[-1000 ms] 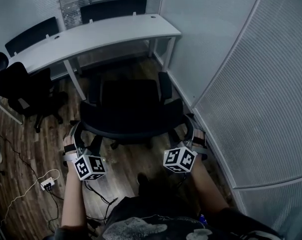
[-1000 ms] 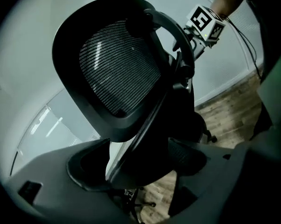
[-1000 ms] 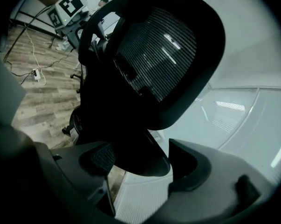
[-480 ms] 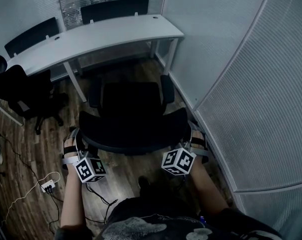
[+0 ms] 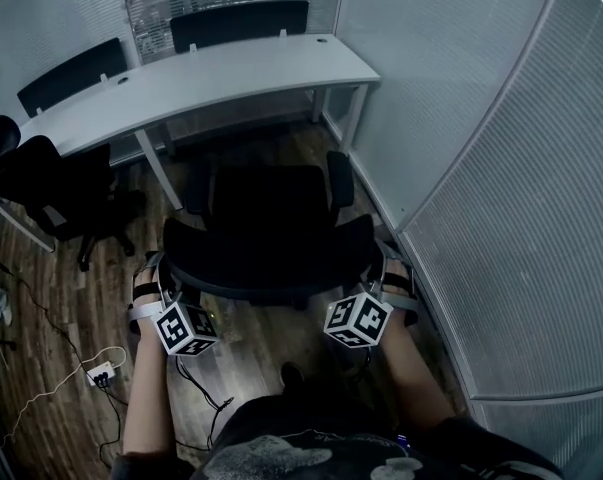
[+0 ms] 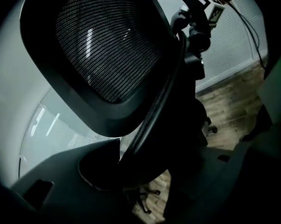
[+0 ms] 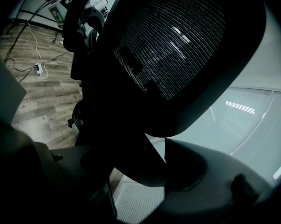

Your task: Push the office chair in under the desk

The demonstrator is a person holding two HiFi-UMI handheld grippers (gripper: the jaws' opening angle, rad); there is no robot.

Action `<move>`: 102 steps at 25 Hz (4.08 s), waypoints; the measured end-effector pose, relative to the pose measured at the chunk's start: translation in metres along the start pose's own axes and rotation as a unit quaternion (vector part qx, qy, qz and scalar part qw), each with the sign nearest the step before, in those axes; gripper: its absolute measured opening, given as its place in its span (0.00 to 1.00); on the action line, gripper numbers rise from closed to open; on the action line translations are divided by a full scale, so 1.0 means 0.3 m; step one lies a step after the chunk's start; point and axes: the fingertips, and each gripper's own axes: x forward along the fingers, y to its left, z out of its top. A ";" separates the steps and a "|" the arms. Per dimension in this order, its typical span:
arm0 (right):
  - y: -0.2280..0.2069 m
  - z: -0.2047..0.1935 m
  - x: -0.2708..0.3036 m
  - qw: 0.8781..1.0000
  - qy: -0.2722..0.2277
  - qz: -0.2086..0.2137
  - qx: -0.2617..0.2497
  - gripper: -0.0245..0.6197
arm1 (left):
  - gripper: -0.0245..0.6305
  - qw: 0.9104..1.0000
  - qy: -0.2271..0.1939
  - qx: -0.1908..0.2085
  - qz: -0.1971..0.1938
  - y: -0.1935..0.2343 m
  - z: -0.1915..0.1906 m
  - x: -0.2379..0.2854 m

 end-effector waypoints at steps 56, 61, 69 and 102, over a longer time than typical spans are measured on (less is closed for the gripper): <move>-0.453 0.392 1.303 1.000 0.009 -0.006 -0.005 0.52 | 0.46 1.000 -0.018 0.006 0.005 0.600 0.123 1.278; -0.493 0.427 1.427 1.000 0.002 -0.003 -0.009 0.52 | 0.46 1.000 -0.022 -0.003 0.003 0.631 0.133 1.370; -0.586 0.409 1.599 0.999 -0.026 0.010 -0.025 0.52 | 0.45 1.000 -0.006 0.000 0.013 0.652 0.215 1.462; -0.860 0.527 2.221 0.987 -0.146 0.035 -0.061 0.52 | 0.44 0.990 0.114 -0.041 0.069 0.817 0.362 1.920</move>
